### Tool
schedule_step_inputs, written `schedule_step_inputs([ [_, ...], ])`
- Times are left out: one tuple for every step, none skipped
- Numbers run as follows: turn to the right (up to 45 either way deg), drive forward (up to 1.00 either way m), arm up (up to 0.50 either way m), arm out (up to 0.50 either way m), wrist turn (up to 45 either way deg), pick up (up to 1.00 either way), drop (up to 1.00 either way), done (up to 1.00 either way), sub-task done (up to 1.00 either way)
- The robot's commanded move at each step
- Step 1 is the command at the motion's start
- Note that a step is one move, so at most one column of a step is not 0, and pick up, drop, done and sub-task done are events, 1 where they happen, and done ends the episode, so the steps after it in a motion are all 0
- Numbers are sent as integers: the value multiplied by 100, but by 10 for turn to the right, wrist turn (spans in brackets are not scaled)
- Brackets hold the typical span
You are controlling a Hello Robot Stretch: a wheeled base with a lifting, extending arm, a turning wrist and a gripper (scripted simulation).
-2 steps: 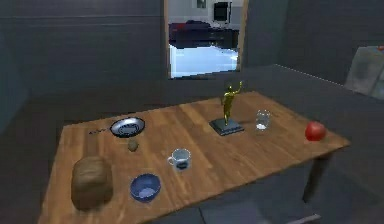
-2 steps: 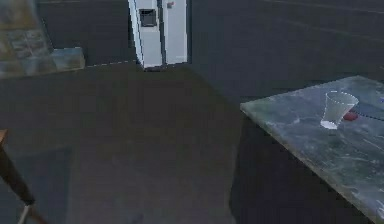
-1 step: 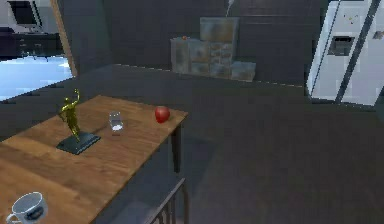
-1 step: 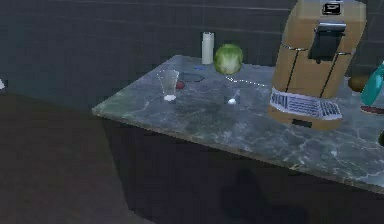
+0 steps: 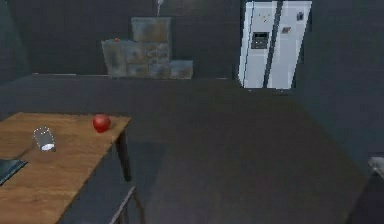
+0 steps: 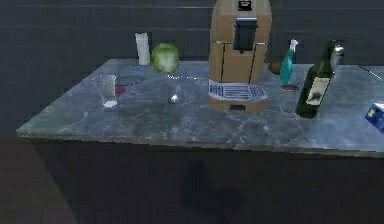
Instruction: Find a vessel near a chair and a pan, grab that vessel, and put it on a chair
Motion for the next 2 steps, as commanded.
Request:
schedule_step_inputs([
  [0,80,0,0,0,0,0,0,0],
  [-420,0,0,0,0,0,0,0,0],
])
